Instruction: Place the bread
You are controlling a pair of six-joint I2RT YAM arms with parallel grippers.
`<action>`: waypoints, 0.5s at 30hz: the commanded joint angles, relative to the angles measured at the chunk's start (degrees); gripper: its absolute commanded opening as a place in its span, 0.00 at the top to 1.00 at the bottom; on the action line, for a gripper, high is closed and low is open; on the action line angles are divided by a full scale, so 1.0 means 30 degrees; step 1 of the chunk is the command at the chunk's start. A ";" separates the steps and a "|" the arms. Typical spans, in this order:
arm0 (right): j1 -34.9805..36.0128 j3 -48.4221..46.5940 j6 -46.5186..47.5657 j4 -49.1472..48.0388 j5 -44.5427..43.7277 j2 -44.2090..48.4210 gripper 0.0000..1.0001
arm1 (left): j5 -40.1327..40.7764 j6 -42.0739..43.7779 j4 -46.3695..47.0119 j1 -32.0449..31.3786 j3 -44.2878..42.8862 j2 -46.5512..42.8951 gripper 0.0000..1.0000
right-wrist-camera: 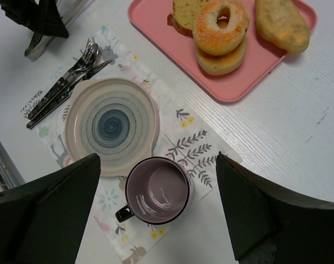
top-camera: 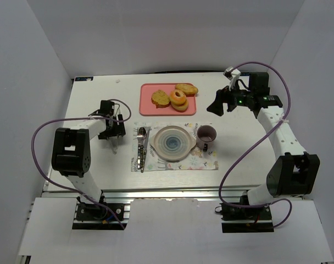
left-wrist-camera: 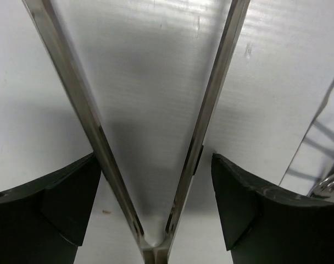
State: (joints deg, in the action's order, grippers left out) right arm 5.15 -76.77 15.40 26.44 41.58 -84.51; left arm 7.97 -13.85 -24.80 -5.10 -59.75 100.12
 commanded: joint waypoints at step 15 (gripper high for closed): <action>-0.0661 0.0630 -0.0298 -0.0579 0.1022 0.0748 0.10 | 0.0801 -0.0600 0.1382 -0.0057 0.0668 -0.0177 0.62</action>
State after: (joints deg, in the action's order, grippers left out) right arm 3.66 -75.37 15.20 26.15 42.78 -84.23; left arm 9.87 -15.53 -19.38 -5.08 -59.29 101.41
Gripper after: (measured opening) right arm 0.896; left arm 0.423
